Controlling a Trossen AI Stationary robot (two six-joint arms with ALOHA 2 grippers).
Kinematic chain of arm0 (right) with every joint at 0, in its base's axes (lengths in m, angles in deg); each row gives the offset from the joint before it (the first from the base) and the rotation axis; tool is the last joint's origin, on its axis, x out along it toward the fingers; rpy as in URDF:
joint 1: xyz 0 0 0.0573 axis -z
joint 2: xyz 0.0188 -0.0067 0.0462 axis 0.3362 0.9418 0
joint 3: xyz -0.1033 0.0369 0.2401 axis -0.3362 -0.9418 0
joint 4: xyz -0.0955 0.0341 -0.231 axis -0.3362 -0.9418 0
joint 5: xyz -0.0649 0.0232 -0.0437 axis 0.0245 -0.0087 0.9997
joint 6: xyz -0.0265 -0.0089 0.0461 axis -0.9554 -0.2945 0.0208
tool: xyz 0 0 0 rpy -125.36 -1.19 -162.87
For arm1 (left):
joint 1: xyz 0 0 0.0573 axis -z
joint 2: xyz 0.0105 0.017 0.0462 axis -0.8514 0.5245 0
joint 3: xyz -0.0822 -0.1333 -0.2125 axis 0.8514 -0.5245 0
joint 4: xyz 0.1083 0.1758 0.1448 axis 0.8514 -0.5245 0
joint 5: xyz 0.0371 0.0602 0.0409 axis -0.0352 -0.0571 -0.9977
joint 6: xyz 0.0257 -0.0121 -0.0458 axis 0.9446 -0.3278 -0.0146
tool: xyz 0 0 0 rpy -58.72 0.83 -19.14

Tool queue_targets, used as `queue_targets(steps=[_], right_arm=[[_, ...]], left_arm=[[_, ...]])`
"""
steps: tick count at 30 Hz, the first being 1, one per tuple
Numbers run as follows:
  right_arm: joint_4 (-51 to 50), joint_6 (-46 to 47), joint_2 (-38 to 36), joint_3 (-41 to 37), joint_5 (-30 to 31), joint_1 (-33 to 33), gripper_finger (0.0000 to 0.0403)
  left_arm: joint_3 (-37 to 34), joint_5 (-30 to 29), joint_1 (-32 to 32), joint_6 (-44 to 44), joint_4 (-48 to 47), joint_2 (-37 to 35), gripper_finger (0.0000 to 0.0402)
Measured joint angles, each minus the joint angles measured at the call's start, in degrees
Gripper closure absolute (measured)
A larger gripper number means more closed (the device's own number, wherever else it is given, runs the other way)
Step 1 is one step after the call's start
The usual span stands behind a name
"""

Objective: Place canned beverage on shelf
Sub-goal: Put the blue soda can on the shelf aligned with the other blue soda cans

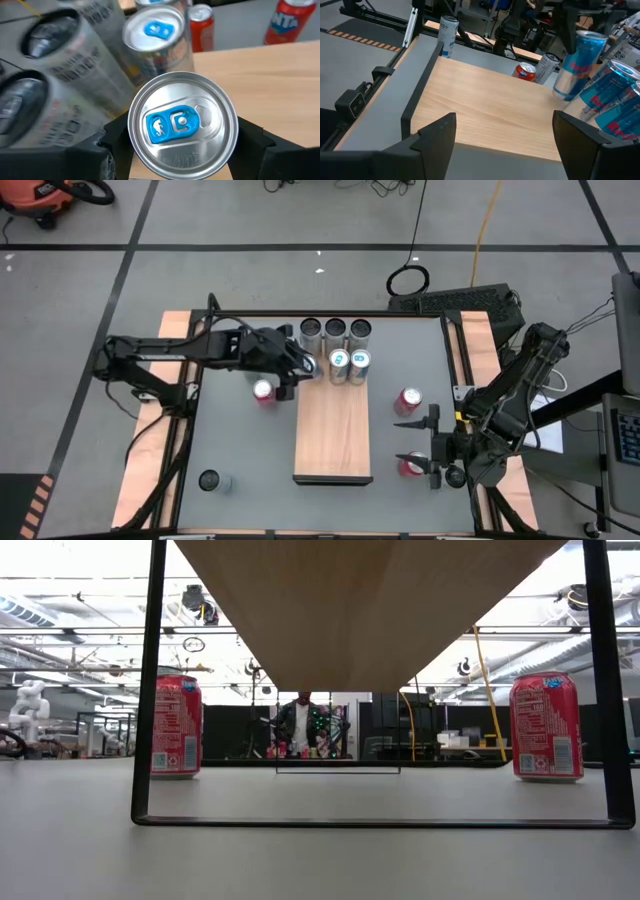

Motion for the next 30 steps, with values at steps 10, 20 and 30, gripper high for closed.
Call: queue_targets(steps=[10, 20, 30], right_arm=[[0.03, -0.09, 0.02, 0.0, -0.02, 0.0, 0.0133], [0.04, -0.06, 0.02, -0.02, -0.02, 0.0, 0.0133], [0.04, -0.37, 0.02, -0.02, -0.04, 0.0, 0.0133]], left_arm=[[0.09, 2.31, -0.86, -0.34, 0.86, 2.55, 0.015], [0.09, 2.2, -1.14, -0.33, 1.58, 2.72, 0.0149], [0.0, 2.2, -2.0, -0.3, 2.13, 2.75, 0.0146]])
